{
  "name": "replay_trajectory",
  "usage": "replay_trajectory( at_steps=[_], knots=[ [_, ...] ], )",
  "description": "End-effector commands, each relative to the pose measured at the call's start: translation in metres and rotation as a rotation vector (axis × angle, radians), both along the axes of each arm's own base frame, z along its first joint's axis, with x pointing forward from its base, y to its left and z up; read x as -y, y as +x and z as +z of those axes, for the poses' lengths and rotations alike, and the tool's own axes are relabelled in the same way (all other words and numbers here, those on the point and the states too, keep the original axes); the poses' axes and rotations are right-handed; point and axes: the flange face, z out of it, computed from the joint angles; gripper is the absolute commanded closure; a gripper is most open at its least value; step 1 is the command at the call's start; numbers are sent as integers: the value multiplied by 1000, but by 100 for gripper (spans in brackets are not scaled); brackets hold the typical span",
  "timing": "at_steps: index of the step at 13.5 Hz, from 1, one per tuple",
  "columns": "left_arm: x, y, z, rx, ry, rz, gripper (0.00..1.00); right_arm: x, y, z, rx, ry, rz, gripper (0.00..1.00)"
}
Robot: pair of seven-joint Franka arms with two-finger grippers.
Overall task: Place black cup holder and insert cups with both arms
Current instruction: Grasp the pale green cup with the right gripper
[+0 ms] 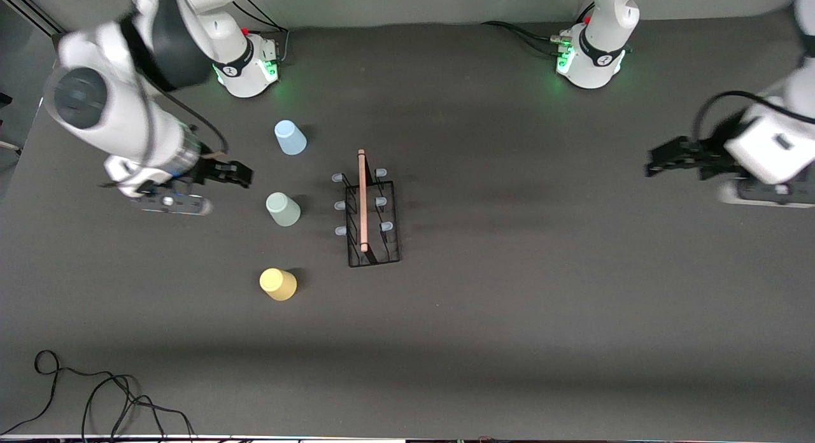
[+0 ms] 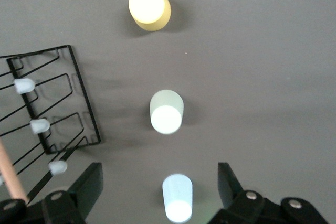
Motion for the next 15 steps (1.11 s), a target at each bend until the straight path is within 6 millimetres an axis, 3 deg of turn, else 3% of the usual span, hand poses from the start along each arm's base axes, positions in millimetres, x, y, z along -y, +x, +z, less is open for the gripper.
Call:
replay_trajectory(
  at_steps=[1, 3, 5, 13, 15],
  knots=[
    [-28, -14, 8, 10, 20, -38, 0, 10, -14, -48, 57, 6, -25, 3],
    [-35, -15, 8, 9, 105, -48, 0, 11, -15, -86, 87, 13, -28, 3],
    [-26, -15, 9, 11, 146, -72, 0, 11, -18, -125, 84, 8, -36, 3],
    [-23, -22, 16, 4, 163, -147, 0, -23, -28, -212, 45, -26, -90, 3],
    [-27, -26, 17, -7, 162, -147, 0, -22, -33, -232, 35, -32, -88, 3]
  ],
)
